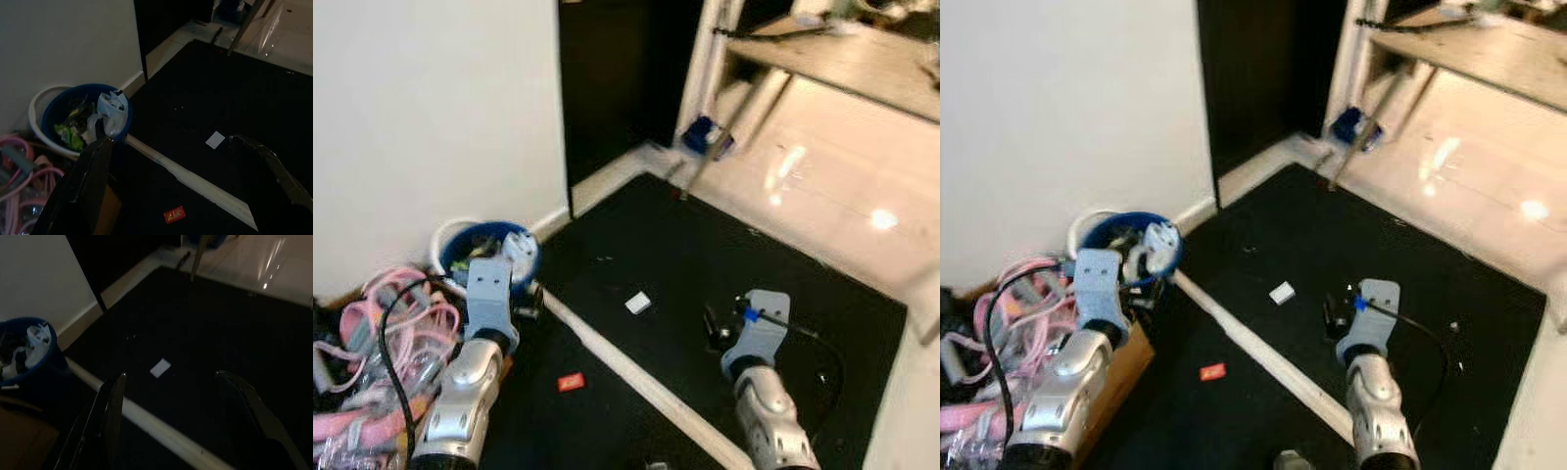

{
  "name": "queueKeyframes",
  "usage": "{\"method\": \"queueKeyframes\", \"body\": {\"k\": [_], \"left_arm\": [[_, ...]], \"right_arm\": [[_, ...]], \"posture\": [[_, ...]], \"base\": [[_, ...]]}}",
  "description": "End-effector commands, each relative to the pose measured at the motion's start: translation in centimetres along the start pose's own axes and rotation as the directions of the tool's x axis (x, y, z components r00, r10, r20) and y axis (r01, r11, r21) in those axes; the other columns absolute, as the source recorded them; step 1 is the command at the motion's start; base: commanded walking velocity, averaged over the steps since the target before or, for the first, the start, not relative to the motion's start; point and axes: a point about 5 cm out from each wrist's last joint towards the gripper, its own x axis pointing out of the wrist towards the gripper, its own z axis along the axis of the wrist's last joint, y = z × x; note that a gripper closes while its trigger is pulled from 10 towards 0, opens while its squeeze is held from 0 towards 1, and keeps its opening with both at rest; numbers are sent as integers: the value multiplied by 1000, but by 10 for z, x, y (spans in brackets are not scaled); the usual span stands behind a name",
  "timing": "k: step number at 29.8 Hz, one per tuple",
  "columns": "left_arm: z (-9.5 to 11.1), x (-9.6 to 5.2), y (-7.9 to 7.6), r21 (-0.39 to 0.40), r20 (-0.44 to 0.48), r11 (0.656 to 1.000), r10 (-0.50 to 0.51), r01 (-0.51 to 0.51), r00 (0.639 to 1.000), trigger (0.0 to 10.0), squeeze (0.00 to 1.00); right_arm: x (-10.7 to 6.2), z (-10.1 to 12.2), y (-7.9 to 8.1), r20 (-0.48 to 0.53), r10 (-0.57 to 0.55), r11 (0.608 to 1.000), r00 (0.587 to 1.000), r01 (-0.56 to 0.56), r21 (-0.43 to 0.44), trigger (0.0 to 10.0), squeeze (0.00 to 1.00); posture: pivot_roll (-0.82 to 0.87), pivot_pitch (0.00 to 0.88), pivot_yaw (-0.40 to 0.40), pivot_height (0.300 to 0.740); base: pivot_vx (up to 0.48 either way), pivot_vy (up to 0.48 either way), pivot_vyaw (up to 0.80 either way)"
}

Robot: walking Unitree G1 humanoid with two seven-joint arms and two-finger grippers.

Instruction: Picking trash to rubbish bin

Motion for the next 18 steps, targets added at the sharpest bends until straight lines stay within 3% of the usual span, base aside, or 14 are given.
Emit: {"method": "queueKeyframes", "body": {"k": [1,18], "left_arm": [[-6,-2,-1,-4,-29,1000,6,-6,1000,10000,0],[-8,-2,1,-14,-45,1000,23,-24,999,10000,0]], "right_arm": [[-3,-4,-5,-20,-22,1000,1000,22,5,10000,0],[-4,-4,-6,-21,-26,1000,999,26,0,10000,0]], "posture": [[47,148,45,740],[42,135,45,740]], "base": [[0,0,-800],[0,0,-800]]}}
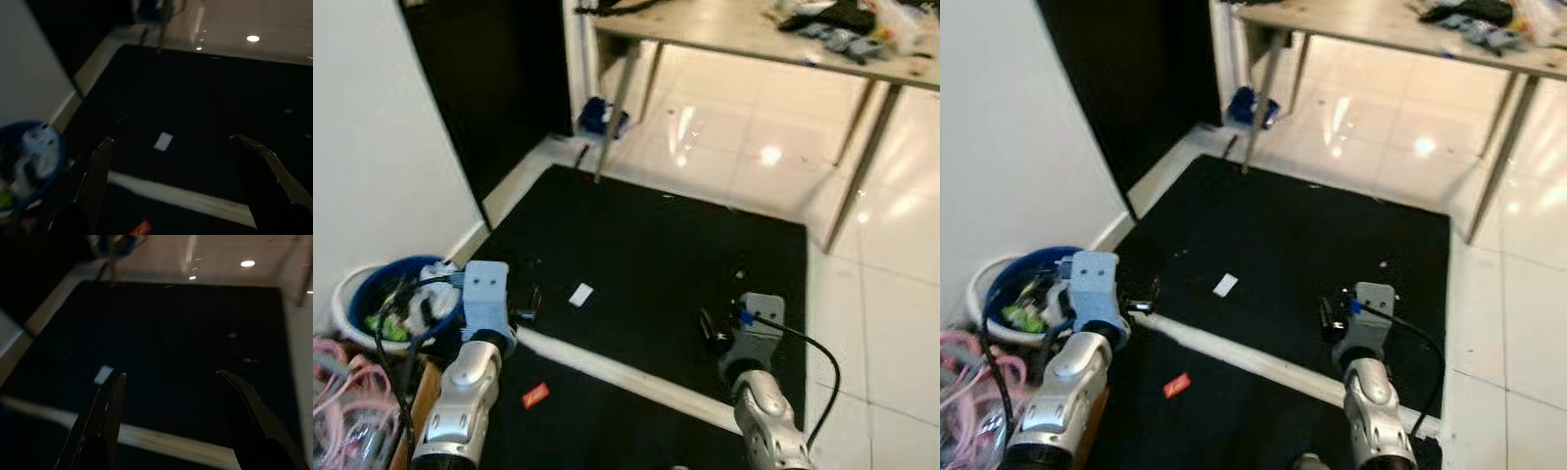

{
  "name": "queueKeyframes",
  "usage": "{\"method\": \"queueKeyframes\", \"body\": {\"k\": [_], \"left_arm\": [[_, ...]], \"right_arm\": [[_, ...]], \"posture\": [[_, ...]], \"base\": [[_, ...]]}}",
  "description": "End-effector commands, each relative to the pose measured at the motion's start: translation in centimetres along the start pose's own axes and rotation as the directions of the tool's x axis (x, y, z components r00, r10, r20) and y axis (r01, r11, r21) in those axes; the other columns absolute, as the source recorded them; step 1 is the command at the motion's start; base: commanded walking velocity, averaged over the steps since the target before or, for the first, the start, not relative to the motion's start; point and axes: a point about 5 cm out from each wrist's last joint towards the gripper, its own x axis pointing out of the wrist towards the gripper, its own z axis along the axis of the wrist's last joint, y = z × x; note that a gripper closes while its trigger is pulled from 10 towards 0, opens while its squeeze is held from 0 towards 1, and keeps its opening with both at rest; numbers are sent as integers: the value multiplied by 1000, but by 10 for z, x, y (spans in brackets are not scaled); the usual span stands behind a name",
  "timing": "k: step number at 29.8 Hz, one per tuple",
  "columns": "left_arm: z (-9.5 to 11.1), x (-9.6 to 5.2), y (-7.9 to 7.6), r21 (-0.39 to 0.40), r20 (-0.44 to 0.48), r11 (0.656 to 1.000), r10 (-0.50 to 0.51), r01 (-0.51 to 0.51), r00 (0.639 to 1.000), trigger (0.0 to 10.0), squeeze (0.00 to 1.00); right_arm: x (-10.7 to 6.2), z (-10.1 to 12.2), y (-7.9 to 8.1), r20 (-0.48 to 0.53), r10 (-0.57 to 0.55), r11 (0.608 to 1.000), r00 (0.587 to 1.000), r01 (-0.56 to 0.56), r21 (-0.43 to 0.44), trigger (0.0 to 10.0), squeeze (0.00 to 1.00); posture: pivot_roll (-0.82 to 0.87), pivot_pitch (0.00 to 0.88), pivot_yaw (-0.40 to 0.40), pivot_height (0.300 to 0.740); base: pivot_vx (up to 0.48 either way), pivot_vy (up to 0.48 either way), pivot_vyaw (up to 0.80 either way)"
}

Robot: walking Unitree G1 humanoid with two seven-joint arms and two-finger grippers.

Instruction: Picking trash to rubbish bin

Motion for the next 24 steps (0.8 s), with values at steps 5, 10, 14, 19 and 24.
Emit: {"method": "queueKeyframes", "body": {"k": [5,10,14,19,24], "left_arm": [[-7,-2,2,-5,-30,1000,-2,2,1000,10000,0],[-6,-2,2,6,-20,1000,-9,9,1000,10000,0],[-6,-3,2,26,-22,1000,-13,14,1000,10000,0],[-5,-3,1,27,-14,999,-26,26,1000,10000,0],[-5,-3,1,27,-16,999,-31,31,999,10000,0]], "right_arm": [[-2,-4,3,-13,-2,1000,1000,2,12,10000,0],[-2,-4,4,-12,0,1000,1000,0,13,10000,0],[-3,-4,3,-9,0,1000,1000,0,8,10000,0],[-4,-4,4,-9,3,1000,1000,-2,8,10000,0],[-4,-5,7,-13,14,1000,1000,-14,17,10000,0]], "posture": [[42,125,49,740],[39,121,49,740],[40,117,46,740],[43,115,45,740],[42,117,44,740]], "base": [[0,0,-800],[0,0,-800],[0,0,-522],[0,0,0],[0,0,0]]}}
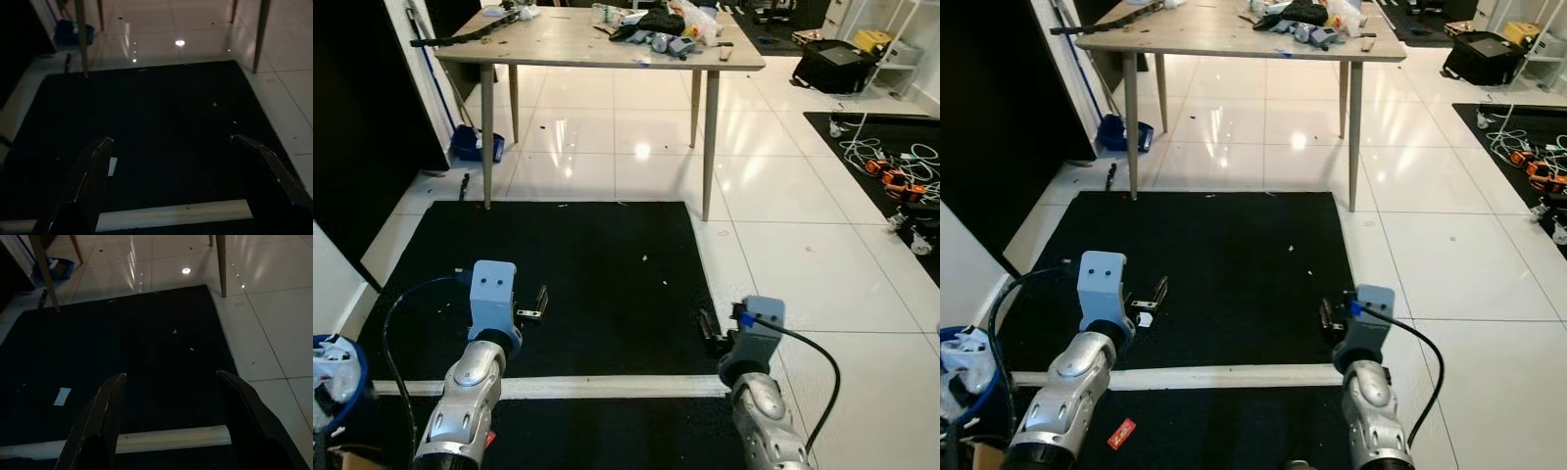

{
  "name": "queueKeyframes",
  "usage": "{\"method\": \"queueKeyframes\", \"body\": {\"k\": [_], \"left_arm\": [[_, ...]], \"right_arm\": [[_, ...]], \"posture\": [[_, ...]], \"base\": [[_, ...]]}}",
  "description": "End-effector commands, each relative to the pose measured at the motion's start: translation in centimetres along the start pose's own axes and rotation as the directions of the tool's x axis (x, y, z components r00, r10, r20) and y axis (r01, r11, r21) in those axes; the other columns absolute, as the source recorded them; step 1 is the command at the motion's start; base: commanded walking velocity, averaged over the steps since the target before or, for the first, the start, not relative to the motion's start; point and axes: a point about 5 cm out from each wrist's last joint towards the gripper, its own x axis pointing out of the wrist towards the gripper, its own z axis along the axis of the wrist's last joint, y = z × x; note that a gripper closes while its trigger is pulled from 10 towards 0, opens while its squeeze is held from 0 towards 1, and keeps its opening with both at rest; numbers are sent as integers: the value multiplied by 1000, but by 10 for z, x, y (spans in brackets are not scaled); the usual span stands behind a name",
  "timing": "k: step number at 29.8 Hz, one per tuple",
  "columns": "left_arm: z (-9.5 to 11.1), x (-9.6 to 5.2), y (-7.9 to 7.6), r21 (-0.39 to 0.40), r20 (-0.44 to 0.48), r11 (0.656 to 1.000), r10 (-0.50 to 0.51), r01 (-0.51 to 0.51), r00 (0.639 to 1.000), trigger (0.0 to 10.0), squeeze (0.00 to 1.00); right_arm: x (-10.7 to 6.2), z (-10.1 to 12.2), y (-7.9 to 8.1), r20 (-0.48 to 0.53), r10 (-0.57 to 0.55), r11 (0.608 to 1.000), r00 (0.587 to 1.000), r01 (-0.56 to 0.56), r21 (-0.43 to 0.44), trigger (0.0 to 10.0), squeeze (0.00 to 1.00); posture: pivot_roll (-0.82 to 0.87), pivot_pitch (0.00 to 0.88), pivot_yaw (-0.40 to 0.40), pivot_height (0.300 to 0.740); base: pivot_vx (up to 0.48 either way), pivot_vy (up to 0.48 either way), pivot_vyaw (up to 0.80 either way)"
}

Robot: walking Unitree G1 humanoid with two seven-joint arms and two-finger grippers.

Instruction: Picking trash to rubbish bin

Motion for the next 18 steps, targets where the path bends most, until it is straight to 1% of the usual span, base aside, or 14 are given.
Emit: {"method": "queueKeyframes", "body": {"k": [1,18], "left_arm": [[-5,-3,3,11,-17,1000,-3,4,1000,10000,0],[-4,-4,0,-12,-5,1000,-18,18,1000,10000,0]], "right_arm": [[-2,-2,0,-11,1,1000,1000,-1,1,10000,0],[-4,-2,2,-13,27,1000,1000,-27,-3,10000,0]], "posture": [[42,117,44,740],[33,124,38,740]], "base": [[0,0,0],[0,0,0]]}}
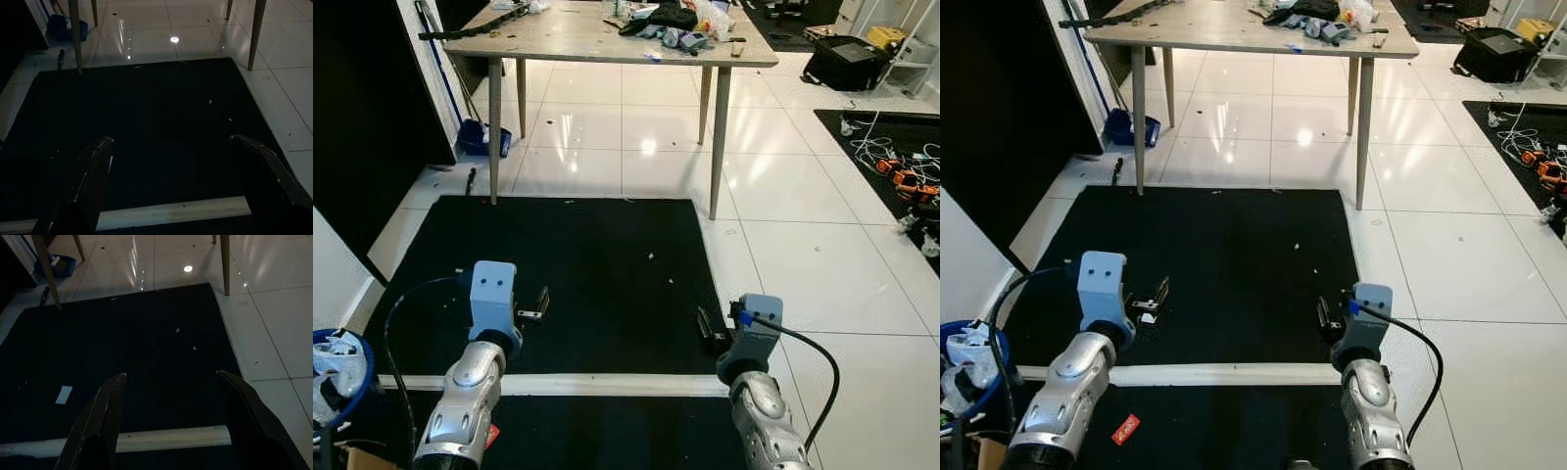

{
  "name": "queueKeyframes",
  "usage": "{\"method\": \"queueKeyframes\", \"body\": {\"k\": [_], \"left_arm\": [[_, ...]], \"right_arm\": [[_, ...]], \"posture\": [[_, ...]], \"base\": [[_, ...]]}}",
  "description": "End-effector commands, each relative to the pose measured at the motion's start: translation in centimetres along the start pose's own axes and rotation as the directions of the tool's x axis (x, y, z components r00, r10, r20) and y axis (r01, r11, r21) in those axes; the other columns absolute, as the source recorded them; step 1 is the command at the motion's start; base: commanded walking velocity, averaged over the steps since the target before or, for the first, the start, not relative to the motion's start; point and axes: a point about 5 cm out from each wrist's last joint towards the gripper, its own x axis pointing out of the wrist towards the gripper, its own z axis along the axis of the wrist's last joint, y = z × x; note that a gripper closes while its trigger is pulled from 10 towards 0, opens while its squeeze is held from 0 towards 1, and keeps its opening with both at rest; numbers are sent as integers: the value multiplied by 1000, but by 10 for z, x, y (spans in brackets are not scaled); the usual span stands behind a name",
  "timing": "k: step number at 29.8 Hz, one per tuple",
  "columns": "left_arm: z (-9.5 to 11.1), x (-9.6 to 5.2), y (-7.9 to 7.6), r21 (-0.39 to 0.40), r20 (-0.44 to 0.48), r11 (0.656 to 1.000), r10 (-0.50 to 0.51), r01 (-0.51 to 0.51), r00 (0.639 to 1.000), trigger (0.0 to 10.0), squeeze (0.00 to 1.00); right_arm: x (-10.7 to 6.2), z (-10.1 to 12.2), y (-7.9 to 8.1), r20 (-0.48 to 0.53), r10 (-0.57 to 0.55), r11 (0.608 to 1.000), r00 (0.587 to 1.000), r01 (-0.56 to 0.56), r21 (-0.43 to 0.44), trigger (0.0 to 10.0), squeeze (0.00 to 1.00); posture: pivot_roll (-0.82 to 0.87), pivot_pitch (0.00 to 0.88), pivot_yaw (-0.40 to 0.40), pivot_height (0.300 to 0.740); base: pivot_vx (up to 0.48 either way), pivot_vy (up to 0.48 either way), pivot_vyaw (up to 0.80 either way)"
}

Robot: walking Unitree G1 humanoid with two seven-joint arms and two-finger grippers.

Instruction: Picking trash to rubbish bin

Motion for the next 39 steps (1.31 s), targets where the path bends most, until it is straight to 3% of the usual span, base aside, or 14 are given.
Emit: {"method": "queueKeyframes", "body": {"k": [1,10,39], "left_arm": [[-3,-3,0,-5,-5,1000,-1,1,1000,10000,0],[-1,-3,0,-13,6,1000,-6,7,1000,10000,0],[4,0,-1,-12,27,1000,-13,13,1000,10000,0]], "right_arm": [[-3,-3,1,-13,5,1000,1000,-5,-2,10000,0],[-2,-1,1,-12,9,1000,1000,-9,-8,10000,0],[0,3,1,3,13,999,1000,-13,-33,10000,0]], "posture": [[33,124,38,740],[31,121,36,740],[29,128,37,740]], "base": [[0,0,0],[0,0,0],[263,0,0]]}}
